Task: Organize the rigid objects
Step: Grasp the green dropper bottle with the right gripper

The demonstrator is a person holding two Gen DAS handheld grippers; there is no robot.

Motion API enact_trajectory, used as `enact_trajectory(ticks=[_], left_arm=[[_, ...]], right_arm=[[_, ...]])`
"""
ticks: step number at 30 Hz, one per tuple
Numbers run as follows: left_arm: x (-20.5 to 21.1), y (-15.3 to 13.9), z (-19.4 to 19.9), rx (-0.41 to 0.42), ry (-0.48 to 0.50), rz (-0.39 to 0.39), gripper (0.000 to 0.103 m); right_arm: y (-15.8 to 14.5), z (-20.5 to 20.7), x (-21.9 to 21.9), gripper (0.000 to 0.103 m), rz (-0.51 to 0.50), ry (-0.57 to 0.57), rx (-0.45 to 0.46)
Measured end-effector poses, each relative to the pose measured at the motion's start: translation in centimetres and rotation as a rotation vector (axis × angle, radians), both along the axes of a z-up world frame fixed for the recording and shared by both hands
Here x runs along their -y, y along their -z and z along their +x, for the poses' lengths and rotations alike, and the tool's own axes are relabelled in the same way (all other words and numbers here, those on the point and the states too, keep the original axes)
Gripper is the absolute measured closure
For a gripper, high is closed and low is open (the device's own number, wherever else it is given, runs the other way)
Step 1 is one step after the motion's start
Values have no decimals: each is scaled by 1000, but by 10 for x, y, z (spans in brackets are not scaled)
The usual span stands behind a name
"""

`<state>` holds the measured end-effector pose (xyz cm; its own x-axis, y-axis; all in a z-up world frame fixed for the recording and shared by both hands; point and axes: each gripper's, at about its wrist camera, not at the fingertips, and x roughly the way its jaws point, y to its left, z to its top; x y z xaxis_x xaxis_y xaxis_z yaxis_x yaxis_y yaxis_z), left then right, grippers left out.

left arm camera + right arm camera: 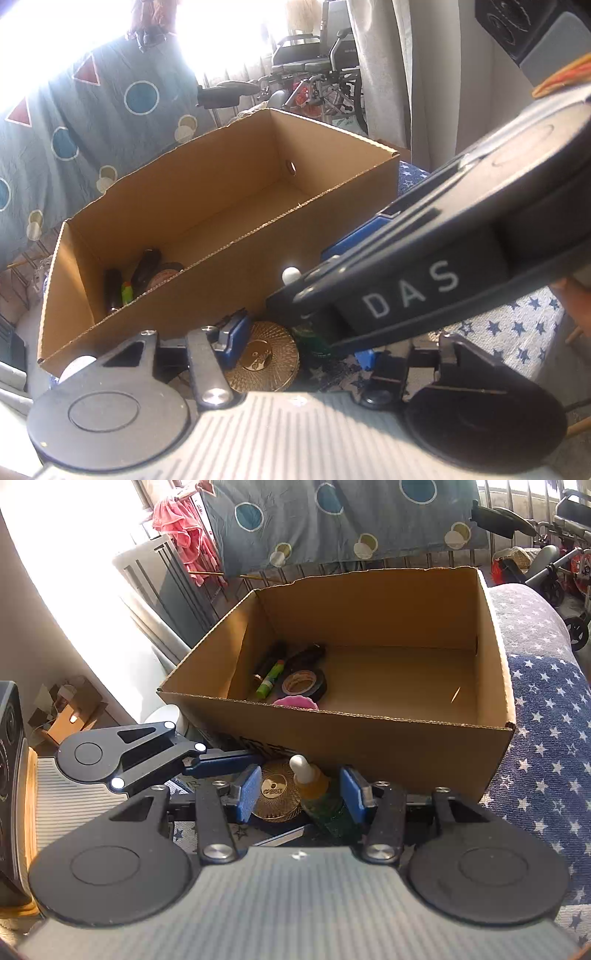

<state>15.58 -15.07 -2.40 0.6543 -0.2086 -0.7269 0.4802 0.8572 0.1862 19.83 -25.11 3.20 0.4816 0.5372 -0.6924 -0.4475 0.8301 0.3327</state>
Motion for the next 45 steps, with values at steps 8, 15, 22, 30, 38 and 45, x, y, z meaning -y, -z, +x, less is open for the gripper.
enact_trajectory(ticks=[8,15,22,30,38,45], left_arm=[[4,18,12,-36,13,-4,59],[4,18,14,-48,-3,-25,65],[-1,14,13,-66,-16,-44,68],[-3,3,7,-71,-24,-50,68],[-14,-44,-12,-8,-33,-56,68],[-29,-95,33,-24,-76,-80,68]], right_arm=[[14,14,-5,77,1,-13,-44],[17,17,-6,81,5,-3,-52],[13,11,-5,81,-1,5,-54],[2,0,-4,81,5,6,-50],[-45,-19,-11,81,5,-34,22],[-101,15,-20,81,49,-76,52]])
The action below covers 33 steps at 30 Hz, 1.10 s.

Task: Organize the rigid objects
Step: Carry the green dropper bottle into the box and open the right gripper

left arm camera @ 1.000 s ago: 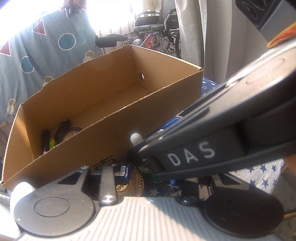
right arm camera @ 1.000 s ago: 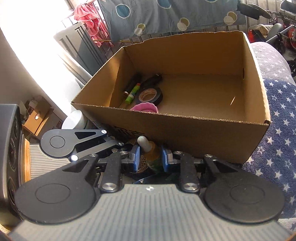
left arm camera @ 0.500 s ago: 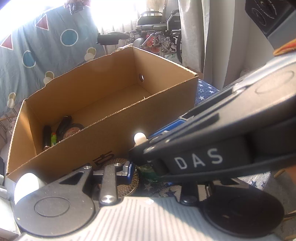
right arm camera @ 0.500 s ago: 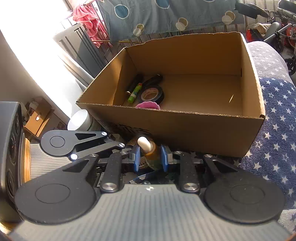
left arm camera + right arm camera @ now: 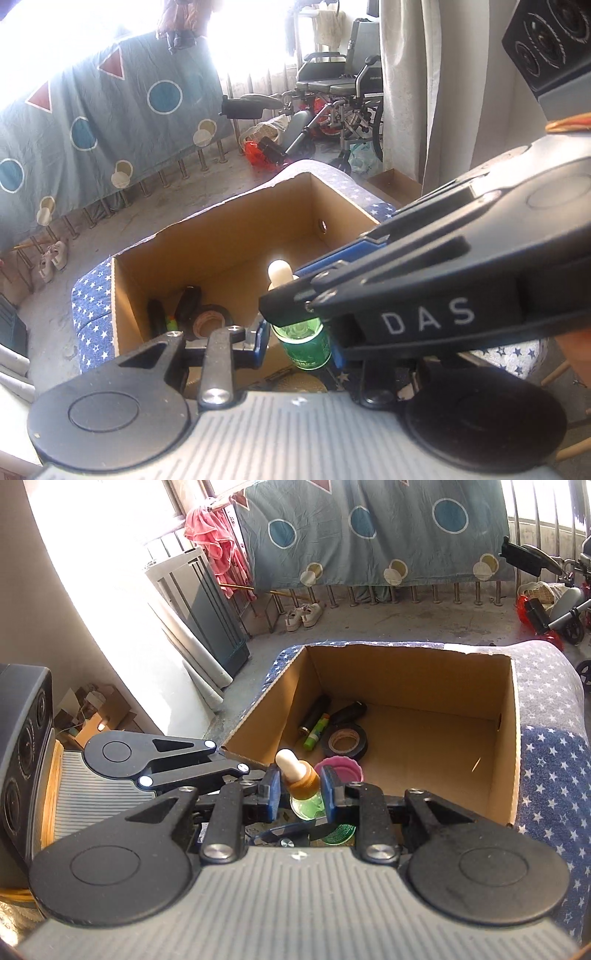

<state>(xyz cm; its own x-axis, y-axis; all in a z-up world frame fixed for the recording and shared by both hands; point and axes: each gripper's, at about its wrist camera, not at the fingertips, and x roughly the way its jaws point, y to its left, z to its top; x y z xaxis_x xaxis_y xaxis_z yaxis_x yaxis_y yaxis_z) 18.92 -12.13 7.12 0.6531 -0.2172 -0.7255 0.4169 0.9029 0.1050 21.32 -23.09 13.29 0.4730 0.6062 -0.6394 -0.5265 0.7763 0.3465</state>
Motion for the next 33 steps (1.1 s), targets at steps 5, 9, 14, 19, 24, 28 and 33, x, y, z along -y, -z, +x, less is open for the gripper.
enact_trajectory(ticks=[5,9,14,19,24,28,33], left_arm=[[-13,2,69,-101,-47,-36,69],[-15,21,116,-166,-88,-12,69],[-19,47,166,-218,-150,8,69],[-24,67,196,-254,-193,21,69],[-24,82,209,-292,-201,35,69],[-24,84,208,-295,-199,42,66],[-27,74,202,-299,-220,16,44]], right_arm=[[-2,69,-4,81,35,-3,-93],[17,124,-14,81,19,7,-152],[46,181,-30,82,-26,10,-173],[73,217,-40,82,-31,18,-202],[102,235,-47,82,-45,28,-224],[113,238,-47,80,-28,24,-231],[104,238,-45,64,-4,34,-269]])
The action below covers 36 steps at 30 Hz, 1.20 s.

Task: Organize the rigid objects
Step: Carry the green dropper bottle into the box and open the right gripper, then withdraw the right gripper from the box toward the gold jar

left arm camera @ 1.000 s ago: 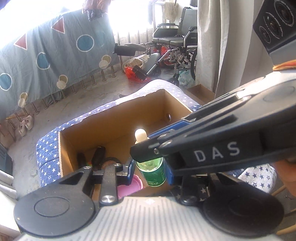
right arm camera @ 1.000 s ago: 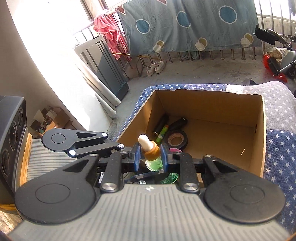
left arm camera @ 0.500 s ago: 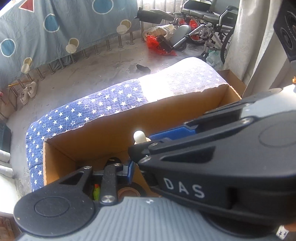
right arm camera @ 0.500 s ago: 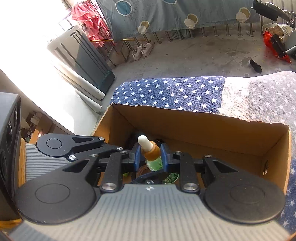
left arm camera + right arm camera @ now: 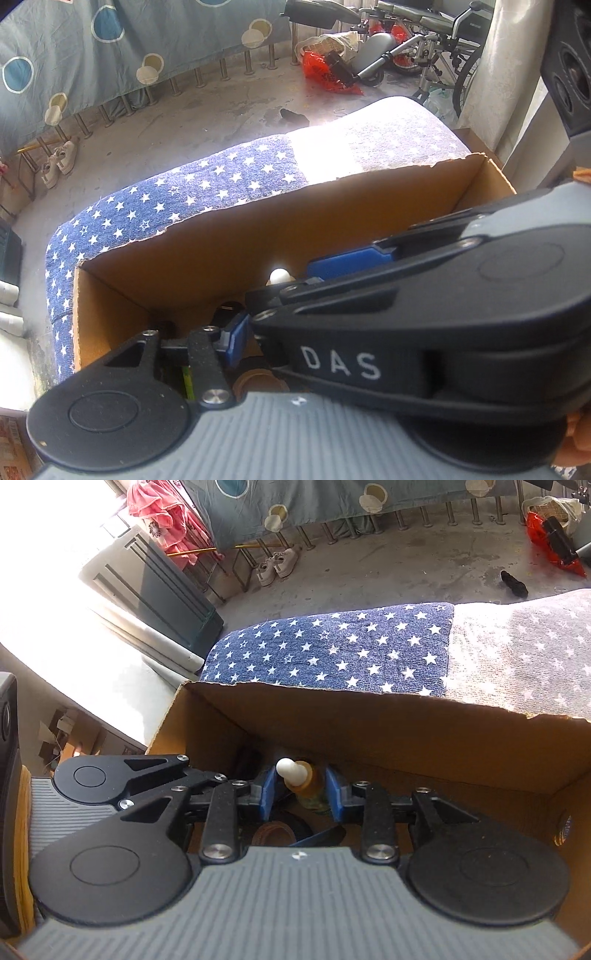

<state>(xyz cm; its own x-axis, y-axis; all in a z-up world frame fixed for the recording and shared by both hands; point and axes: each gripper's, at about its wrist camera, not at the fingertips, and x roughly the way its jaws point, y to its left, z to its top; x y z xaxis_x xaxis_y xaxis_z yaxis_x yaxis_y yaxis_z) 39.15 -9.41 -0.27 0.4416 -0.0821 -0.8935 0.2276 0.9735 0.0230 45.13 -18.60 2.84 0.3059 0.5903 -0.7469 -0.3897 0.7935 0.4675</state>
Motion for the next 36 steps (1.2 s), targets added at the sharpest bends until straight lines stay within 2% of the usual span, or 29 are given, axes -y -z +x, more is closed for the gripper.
enact_trajectory(ticks=[1,5,8,12,17,22,24,26,29,31,33,34,36], left_arm=[[0,-6,-4,6,-2,-4,42],[-6,-31,-28,44,-1,-16,37],[-14,-53,-55,87,7,-40,31],[-26,-83,-110,156,33,-59,17],[-36,-98,-185,230,44,-22,14],[-64,-86,-246,192,13,-114,12],[-71,-77,-265,182,-5,-137,12],[-77,-64,-285,164,-12,-158,12],[-87,-45,-310,130,-31,-208,12],[-96,-33,-322,85,-55,-272,12],[-106,-26,-336,67,-81,-372,12],[-113,-23,-345,70,-92,-438,9],[-120,-23,-357,86,-127,-491,2]], right_arm=[[-6,-2,3,57,9,7,8],[-38,-25,24,55,71,41,40],[-65,-58,51,53,137,84,70],[-90,-121,85,51,143,163,132],[-90,-214,108,48,147,238,192],[-75,-295,109,44,175,339,230],[-72,-321,105,39,186,371,252],[-68,-349,96,30,164,387,297],[-65,-381,82,22,90,394,357],[-63,-393,76,20,70,390,367],[-61,-409,74,16,52,388,377],[-61,-415,72,14,36,388,388],[-61,-427,71,9,-1,382,406]])
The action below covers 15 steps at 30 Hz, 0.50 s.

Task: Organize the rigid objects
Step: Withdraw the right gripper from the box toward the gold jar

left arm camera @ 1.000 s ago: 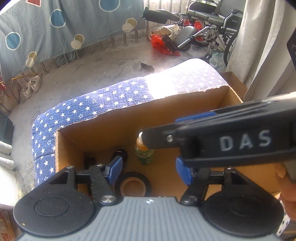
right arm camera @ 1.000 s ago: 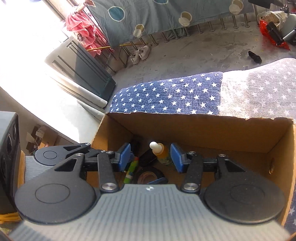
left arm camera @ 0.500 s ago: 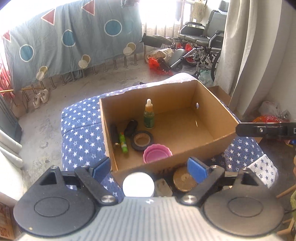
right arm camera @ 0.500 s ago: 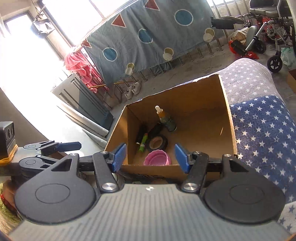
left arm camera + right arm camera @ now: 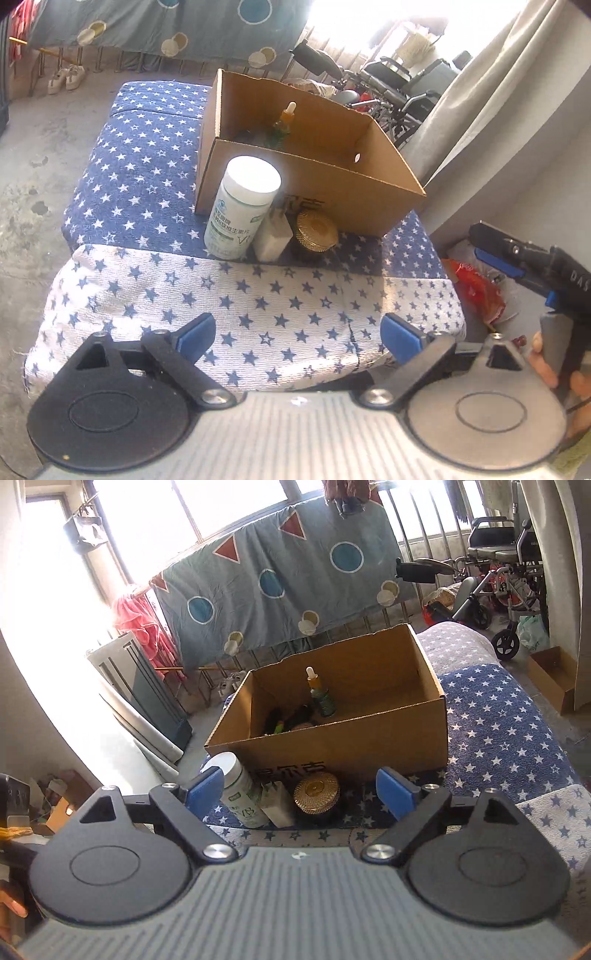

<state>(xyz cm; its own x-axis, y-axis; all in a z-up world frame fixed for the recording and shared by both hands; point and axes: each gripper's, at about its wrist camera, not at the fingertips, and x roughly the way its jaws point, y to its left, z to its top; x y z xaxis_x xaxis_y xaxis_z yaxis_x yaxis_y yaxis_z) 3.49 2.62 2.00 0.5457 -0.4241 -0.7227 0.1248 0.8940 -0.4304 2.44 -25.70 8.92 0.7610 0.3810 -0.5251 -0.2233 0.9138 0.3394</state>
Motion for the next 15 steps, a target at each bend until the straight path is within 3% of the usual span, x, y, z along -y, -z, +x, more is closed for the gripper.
enact_trajectory(ticks=[2,8,15], left_arm=[[-4,-4,-15,45,-60,7,0],[-2,-15,-43,144,-122,98,0],[26,-14,-60,230,-154,363,0]], right_arm=[[1,-11,0,1,-20,3,11],[0,-29,5,1,-114,42,25],[-18,-57,23,1,-357,87,140]])
